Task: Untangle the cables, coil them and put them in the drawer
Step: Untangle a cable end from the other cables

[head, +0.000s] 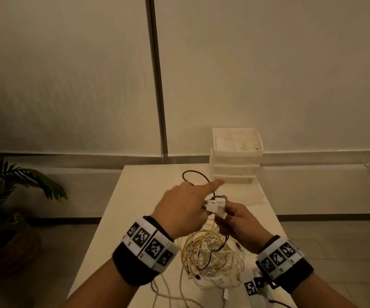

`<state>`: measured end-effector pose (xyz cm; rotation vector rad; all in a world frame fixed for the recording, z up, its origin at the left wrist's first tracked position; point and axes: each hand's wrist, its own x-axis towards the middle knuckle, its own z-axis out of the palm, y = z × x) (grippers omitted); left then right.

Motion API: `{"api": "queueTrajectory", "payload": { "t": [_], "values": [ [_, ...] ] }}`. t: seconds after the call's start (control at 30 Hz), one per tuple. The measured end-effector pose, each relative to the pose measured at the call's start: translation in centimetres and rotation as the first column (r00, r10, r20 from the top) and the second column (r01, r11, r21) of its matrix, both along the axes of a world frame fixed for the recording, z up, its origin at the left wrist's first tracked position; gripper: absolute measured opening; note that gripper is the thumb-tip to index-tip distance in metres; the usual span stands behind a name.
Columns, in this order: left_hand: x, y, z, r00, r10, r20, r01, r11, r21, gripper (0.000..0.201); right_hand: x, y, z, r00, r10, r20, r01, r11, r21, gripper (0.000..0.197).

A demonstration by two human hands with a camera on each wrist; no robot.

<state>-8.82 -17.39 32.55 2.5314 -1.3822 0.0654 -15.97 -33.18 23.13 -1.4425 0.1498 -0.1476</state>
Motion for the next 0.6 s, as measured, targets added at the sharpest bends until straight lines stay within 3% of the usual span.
{"api": "queueTrajectory", "payload": {
  "t": [0.13,0.27,0.43,0.5,0.6],
  "values": [
    [0.0,-1.0,-1.8,0.991,-0.005,-0.131,0.014,0.998,0.064,0.05,-0.3,0.5,1.5,1.0,0.009,0.027,-0.01,0.999,0.052,0.021],
    [0.3,-0.8,-2.4,0.994,0.059,-0.089,-0.063,0.997,-0.037,0.015,-0.8,0.8,2.0,0.995,0.033,0.091,-0.032,0.999,-0.01,0.021],
    [0.3,-0.6,-1.6,0.997,0.075,-0.032,-0.079,0.99,-0.116,0.017,-0.7,1.5,1.9,0.99,0.043,0.133,-0.034,0.997,-0.067,0.019],
    [0.4,-0.1,-0.5,0.992,0.121,-0.02,-0.122,0.962,-0.245,0.025,-0.5,1.5,1.2,0.995,0.036,0.092,-0.023,0.989,-0.145,0.024],
    [2.0,1.4,2.6,0.966,0.259,-0.03,-0.232,0.804,-0.547,0.029,-0.8,1.2,-1.7,1.0,0.011,0.025,-0.004,0.965,-0.264,0.031]
  ]
}}
